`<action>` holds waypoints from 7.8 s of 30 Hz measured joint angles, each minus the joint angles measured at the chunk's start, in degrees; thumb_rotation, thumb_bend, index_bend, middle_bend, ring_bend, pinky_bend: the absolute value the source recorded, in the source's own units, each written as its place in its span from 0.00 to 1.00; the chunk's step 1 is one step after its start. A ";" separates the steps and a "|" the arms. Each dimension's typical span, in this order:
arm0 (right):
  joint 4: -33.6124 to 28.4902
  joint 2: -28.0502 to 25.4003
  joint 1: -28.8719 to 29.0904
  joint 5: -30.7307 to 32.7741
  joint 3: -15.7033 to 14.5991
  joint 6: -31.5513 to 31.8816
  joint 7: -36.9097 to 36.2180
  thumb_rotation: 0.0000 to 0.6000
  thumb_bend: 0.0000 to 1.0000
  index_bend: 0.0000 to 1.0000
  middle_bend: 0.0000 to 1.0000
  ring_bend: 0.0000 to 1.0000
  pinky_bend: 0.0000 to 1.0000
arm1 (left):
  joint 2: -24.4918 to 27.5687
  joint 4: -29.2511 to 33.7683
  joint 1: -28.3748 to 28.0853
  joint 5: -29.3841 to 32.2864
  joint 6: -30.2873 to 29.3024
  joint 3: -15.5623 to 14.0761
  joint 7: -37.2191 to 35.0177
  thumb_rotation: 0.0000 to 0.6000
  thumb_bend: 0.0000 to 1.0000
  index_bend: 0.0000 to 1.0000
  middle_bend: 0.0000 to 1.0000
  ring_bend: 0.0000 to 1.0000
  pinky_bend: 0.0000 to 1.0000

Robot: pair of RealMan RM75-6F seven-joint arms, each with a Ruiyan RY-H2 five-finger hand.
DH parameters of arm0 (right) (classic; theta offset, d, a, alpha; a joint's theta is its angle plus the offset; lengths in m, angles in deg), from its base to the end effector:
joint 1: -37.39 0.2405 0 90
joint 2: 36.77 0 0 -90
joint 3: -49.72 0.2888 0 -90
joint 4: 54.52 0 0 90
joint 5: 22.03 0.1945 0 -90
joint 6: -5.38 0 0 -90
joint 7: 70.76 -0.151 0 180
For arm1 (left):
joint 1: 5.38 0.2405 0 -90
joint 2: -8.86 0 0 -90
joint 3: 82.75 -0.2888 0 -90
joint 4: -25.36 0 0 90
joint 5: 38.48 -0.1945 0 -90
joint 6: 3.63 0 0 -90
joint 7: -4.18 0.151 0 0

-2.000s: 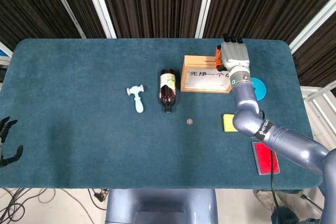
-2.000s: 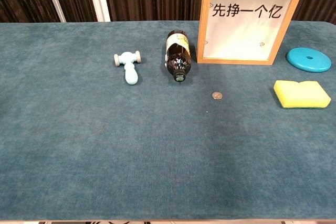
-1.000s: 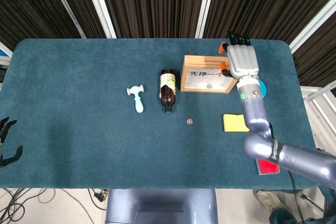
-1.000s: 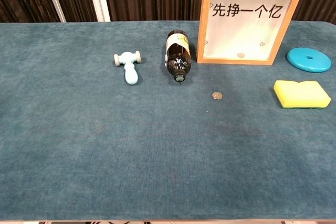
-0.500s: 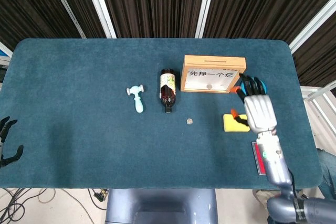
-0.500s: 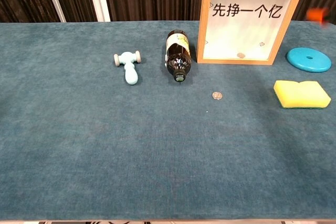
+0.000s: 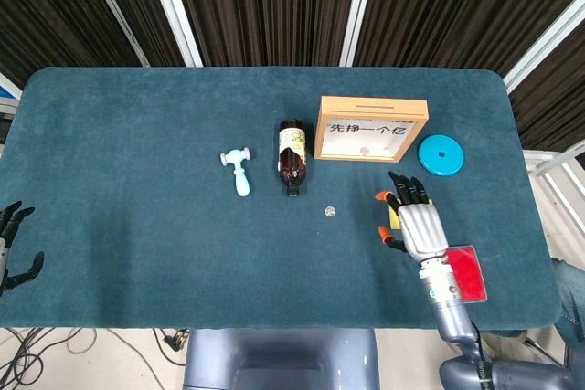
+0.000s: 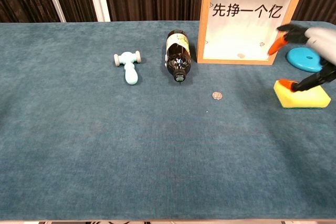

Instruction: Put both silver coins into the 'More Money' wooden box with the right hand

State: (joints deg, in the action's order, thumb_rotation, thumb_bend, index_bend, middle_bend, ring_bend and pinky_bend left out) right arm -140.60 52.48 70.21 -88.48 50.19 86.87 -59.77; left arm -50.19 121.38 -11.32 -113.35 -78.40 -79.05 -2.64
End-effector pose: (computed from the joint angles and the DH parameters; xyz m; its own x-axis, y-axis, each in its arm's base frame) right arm -0.2323 -0.3148 0.0341 0.2734 -0.0634 0.9598 -0.9500 -0.1743 0.2591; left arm -0.3578 0.1937 0.2009 0.2597 0.1339 0.9564 0.9430 0.1783 -0.2811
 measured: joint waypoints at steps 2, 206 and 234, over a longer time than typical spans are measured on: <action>1.75 1.66 -0.36 -0.17 0.69 -1.37 -0.19 1.00 0.38 0.32 0.01 0.00 0.00 | 0.08 0.02 -0.06 0.15 0.22 -0.01 -0.11 1.00 0.40 0.14 0.00 0.00 0.02; 29.31 22.57 5.21 -4.19 13.67 -21.45 2.91 1.00 0.49 0.58 0.01 0.00 0.00 | 2.12 3.61 -1.21 7.10 4.27 -0.14 4.85 1.00 0.40 0.16 0.00 0.00 0.03; 28.40 22.44 5.49 -3.78 14.74 -21.69 -0.06 1.00 0.54 0.70 0.01 0.00 0.00 | 2.22 3.92 -1.24 7.68 4.45 -0.05 4.72 1.00 0.40 0.16 0.00 0.00 0.03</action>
State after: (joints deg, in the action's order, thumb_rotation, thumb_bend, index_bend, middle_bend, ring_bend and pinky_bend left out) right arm -112.20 74.92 75.70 -92.26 64.93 65.18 -59.83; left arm -47.97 125.30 -12.57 -105.67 -73.95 -79.09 2.09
